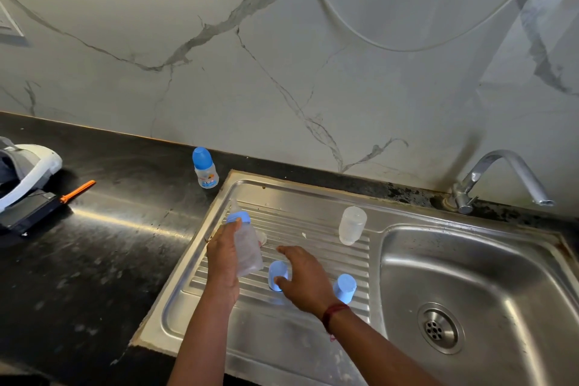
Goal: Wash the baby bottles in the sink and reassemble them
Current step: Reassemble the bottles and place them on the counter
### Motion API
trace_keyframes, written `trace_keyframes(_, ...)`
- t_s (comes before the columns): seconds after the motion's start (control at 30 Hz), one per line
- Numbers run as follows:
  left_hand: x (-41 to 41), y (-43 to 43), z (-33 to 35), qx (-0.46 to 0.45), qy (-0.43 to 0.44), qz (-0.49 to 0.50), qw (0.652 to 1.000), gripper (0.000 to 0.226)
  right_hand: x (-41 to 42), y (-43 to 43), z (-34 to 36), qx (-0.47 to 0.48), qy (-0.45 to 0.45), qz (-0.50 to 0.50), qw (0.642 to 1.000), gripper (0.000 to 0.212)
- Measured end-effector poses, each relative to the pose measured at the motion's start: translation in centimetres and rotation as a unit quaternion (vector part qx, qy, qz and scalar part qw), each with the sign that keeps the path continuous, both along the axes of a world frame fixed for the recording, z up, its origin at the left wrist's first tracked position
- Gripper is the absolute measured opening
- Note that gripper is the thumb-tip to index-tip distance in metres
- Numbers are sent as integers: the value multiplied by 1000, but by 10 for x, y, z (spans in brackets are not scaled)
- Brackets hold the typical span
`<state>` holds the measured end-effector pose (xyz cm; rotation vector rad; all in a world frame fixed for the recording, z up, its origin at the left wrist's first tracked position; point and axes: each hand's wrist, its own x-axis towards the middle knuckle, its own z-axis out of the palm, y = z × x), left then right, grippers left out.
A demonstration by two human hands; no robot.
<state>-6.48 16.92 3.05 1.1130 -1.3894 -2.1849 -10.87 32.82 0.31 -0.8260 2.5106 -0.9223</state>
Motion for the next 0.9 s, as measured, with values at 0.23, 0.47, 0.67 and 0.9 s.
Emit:
trace_keyframes(0.23, 0, 6, -4, -21, -13, -45, 999, 84, 2, -7, -4, 16, 6, 16, 1000, 34)
trace_keyframes(0.47, -1, 12, -1, -60, -12, -68, 996, 85, -17, 9, 12, -159, -80, -159, 971, 31)
trace_keyframes(0.67, -6, 17, 0, -227, -30, -174, 958, 59, -43, 36, 48, -360, -205, -262, 872, 34)
trace_keyframes(0.9, -12, 33, 1, -324, -33, -249, 912, 45, -52, 55, 55, -452, -264, -294, 800, 32)
